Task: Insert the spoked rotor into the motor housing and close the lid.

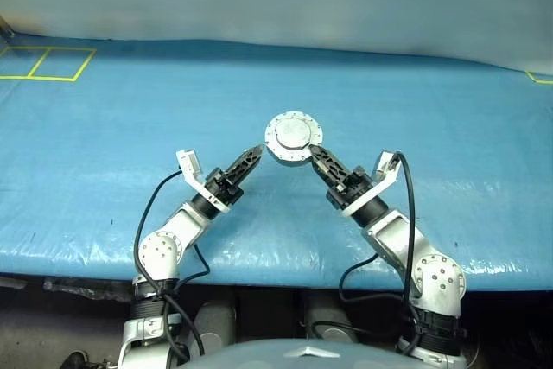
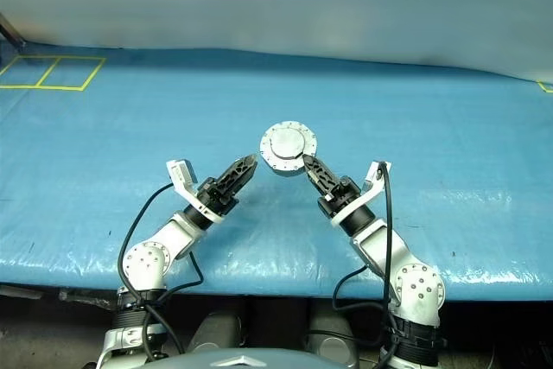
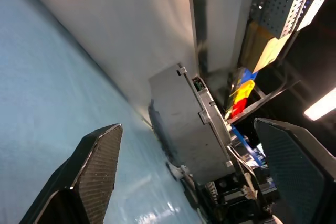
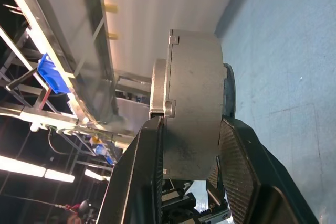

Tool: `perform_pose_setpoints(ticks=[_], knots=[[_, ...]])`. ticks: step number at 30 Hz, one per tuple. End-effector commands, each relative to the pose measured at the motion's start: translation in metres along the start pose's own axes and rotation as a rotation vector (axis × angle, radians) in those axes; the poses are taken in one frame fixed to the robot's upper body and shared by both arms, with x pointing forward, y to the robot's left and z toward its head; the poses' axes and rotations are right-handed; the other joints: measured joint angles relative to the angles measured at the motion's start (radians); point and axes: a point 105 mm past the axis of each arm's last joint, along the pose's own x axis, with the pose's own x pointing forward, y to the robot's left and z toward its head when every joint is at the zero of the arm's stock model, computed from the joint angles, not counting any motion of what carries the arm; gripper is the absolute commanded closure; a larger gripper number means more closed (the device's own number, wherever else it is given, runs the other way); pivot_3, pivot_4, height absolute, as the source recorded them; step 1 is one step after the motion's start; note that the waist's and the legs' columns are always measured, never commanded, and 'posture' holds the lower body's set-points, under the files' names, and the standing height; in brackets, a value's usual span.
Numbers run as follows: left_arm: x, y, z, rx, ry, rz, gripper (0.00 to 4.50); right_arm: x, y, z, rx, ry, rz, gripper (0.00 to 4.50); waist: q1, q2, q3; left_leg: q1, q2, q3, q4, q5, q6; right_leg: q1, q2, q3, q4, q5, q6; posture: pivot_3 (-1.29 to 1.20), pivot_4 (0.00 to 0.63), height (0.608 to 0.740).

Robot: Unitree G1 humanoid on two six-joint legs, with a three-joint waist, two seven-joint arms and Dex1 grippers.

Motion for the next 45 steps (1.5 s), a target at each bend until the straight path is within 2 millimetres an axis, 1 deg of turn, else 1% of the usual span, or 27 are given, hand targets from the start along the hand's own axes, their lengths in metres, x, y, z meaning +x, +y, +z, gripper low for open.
perform_pose_setpoints(ticks=[1,7,10,15,18,21,27,32,35,37,39,42,43,45], knots=[[0.007,-0.009,-0.004,-0.026,0.023,-0.049,0.05,0.003,0.037,-0.007,-0.024,0.017,0.163,3.34,0.0,0.0,0.0,0.0,0.0,0.0,0.0,0.0,0.0,0.0,0.0,0.0,0.0,0.0,0.0,0.0,0.15,0.74],[0.014,-0.006,-0.01,-0.05,0.037,-0.055,0.05,0.0,0.043,-0.02,-0.047,0.085,0.2,3.34,0.002,0.0,0.0,0.0,0.0,0.0,0.001,0.0,0.0,0.0,0.0,0.0,0.0,0.0,0.0,0.0,0.15,0.74],[0.019,-0.006,-0.01,-0.056,0.017,-0.07,0.05,-0.001,0.046,-0.025,-0.053,0.111,0.229,3.34,0.003,0.0,0.0,0.0,0.0,0.0,0.001,0.0,0.0,0.0,0.0,0.0,0.0,0.0,0.0,0.0,0.15,0.74],[0.025,-0.01,-0.013,-0.059,-0.009,-0.102,0.05,-0.003,0.043,-0.029,-0.064,0.127,0.217,3.34,0.001,-0.001,0.0,-0.001,0.0,0.0,0.001,0.0,0.0,0.0,0.0,0.0,0.0,0.0,0.0,0.0,0.15,0.74],[0.025,-0.007,-0.017,-0.069,-0.019,-0.096,0.62,-0.003,0.043,-0.03,-0.07,0.129,0.217,3.34,0.002,-0.001,0.0,-0.001,0.0,0.0,0.001,0.0,0.0,0.0,0.0,0.0,0.0,0.0,0.0,0.0,0.15,0.74],[0.024,-0.007,-0.019,-0.082,-0.022,-0.106,1.52,-0.003,0.042,-0.031,-0.077,0.127,0.213,3.34,0.002,-0.001,0.001,-0.001,0.0,0.0,0.002,0.0,0.0,0.0,0.0,0.0,0.0,0.0,0.0,0.0,0.15,0.74],[0.022,-0.006,-0.022,-0.102,-0.024,-0.102,1.56,-0.002,0.036,-0.032,-0.09,0.127,0.183,3.34,0.002,-0.001,0.001,-0.002,0.0,0.0,0.002,0.0,0.0,-0.001,0.0,0.0,0.0,0.0,0.0,0.0,0.15,0.74],[0.021,0.003,-0.026,-0.106,-0.03,-0.027,1.57,-0.002,0.033,-0.033,-0.089,0.127,0.17,3.34,0.003,-0.001,0.001,-0.002,0.0,0.0,0.002,0.0,0.0,-0.001,0.0,0.0,0.0,0.0,0.0,0.0,0.15,0.74],[0.019,0.005,-0.028,-0.108,-0.034,-0.011,1.57,0.0,0.025,-0.029,-0.127,0.1,0.125,3.34,0.001,-0.001,0.001,-0.002,0.0,0.0,0.002,0.0,0.0,-0.001,0.0,0.0,0.0,0.0,0.0,0.0,0.15,0.74],[0.017,0.008,-0.028,-0.101,-0.041,0.009,1.57,0.0,0.024,-0.028,-0.15,0.1,0.126,2.59,0.002,-0.001,0.001,-0.002,0.0,0.0,0.002,0.0,0.0,-0.001,0.0,0.0,0.0,0.0,0.0,0.0,0.15,0.74],[0.016,0.011,-0.027,-0.088,-0.048,0.028,1.57,0.001,0.026,-0.027,-0.173,0.1,0.135,1.99,0.003,-0.001,0.001,-0.002,0.0,0.0,0.002,0.0,0.0,-0.001,0.0,0.0,0.0,0.0,0.0,0.0,0.15,0.74],[0.015,0.016,-0.024,-0.087,-0.074,0.056,1.57,0.003,0.021,-0.017,-0.232,0.034,0.085,0.91,0.003,-0.001,0.001,-0.002,0.0,0.0,0.002,0.0,0.0,-0.001,0.0,0.0,0.0,0.0,0.0,0.0,0.15,0.74],[0.015,0.018,-0.023,-0.079,-0.078,0.068,1.57,0.003,0.018,-0.012,-0.244,0.001,0.065,0.62,0.003,-0.001,0.001,-0.002,0.0,0.0,0.002,0.0,0.0,-0.001,0.0,0.0,0.0,0.0,0.0,0.0,0.15,0.74],[0.015,0.022,-0.021,-0.076,-0.103,0.094,1.57,0.002,0.01,-0.002,-0.261,-0.056,0.011,0.62,0.001,-0.001,0.001,-0.002,0.0,0.0,0.002,0.0,0.0,-0.001,0.0,0.0,0.0,0.0,0.001,0.0,0.15,0.74]])
